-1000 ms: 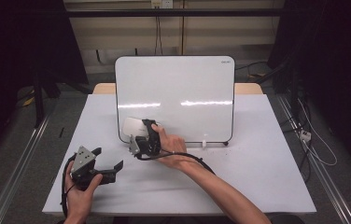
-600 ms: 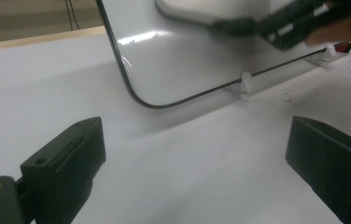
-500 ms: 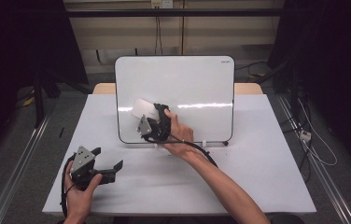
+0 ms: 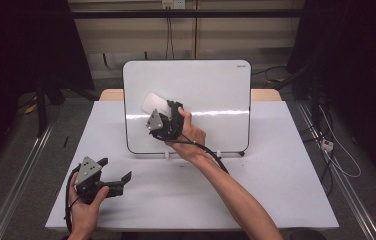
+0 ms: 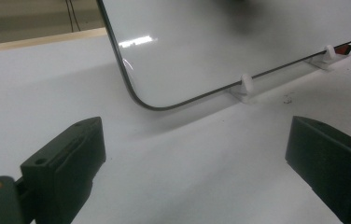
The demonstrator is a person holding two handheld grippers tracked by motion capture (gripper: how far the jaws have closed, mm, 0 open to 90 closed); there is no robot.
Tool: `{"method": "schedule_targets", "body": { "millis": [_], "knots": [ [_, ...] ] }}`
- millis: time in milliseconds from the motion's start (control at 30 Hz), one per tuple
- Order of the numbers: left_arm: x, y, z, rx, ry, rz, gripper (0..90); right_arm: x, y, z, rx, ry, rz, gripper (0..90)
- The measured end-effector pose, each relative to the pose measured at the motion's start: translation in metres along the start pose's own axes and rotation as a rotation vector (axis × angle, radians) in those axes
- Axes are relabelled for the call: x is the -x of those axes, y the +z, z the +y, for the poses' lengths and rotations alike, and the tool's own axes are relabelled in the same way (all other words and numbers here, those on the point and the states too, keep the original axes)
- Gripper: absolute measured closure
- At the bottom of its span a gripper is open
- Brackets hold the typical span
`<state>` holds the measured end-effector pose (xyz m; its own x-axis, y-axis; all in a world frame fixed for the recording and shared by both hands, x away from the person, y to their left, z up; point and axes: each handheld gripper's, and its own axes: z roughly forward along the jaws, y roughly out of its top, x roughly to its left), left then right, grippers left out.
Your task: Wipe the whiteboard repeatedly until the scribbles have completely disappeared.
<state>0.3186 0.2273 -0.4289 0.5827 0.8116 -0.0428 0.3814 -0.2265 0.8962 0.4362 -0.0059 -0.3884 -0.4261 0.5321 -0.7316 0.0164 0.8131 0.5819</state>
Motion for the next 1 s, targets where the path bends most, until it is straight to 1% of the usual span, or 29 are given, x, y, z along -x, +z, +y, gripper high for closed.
{"method": "schedule_targets", "body": {
  "millis": [33,133,267,333,367,433,467,500,567,600,633,667,733,800,867,900,1000],
  "knots": [
    [0.0,0.0,0.0,-0.004,0.005,0.0,4.7,-0.006,-0.001,0.001,0.002,-0.037,0.015,31.1],
    [0.0,0.0,0.0,-0.008,0.01,0.001,4.7,-0.026,-0.005,-0.001,0.016,-0.108,0.058,31.1],
    [0.001,0.001,0.0,-0.007,0.004,0.001,4.7,-0.049,-0.009,-0.004,0.03,-0.197,0.097,31.1],
    [0.0,0.0,0.0,-0.009,0.009,0.0,4.7,-0.057,-0.011,-0.007,0.037,-0.236,0.119,31.2],
    [0.0,0.0,0.0,-0.004,0.006,0.002,4.8,-0.06,-0.012,-0.008,0.042,-0.249,0.128,31.3],
    [0.0,0.0,0.0,-0.003,0.005,0.003,4.7,-0.062,-0.014,-0.011,0.056,-0.258,0.138,31.3],
    [-0.001,0.0,0.0,-0.003,0.003,0.005,4.7,-0.061,-0.014,-0.013,0.063,-0.256,0.145,31.4],
    [-0.001,0.0,-0.001,-0.002,-0.003,0.004,4.8,-0.059,-0.016,-0.013,0.059,-0.243,0.154,31.6],
    [-0.001,0.0,-0.001,-0.003,-0.002,0.006,4.7,-0.057,-0.017,-0.013,0.062,-0.23,0.17,31.7],
    [-0.002,0.0,-0.001,-0.006,0.004,0.006,4.8,-0.056,-0.016,-0.013,0.063,-0.217,0.172,31.7],
    [-0.001,0.0,0.0,-0.002,0.001,0.006,4.7,-0.055,-0.016,-0.012,0.06,-0.203,0.175,31.7],
    [-0.001,0.0,0.0,-0.001,0.003,0.008,4.7,-0.054,-0.015,-0.011,0.056,-0.185,0.17,31.8],
    [-0.001,0.0,0.0,-0.002,0.0,0.007,4.7,-0.048,-0.013,-0.01,0.061,-0.14,0.151,31.8],
    [-0.001,-0.001,-0.001,-0.003,0.002,0.007,4.7,-0.041,-0.012,-0.009,0.05,-0.097,0.126,31.8],
    [-0.002,-0.001,-0.001,-0.002,0.0,0.005,4.7,-0.032,-0.01,-0.008,0.047,-0.054,0.111,31.8],
    [-0.002,-0.001,-0.001,-0.001,-0.003,0.004,4.7,-0.028,-0.009,-0.008,0.048,-0.029,0.107,31.8],
    [-0.003,0.0,-0.002,-0.006,-0.005,0.007,4.7,-0.015,-0.007,-0.008,0.059,0.06,0.121,31.9]
  ]
}}
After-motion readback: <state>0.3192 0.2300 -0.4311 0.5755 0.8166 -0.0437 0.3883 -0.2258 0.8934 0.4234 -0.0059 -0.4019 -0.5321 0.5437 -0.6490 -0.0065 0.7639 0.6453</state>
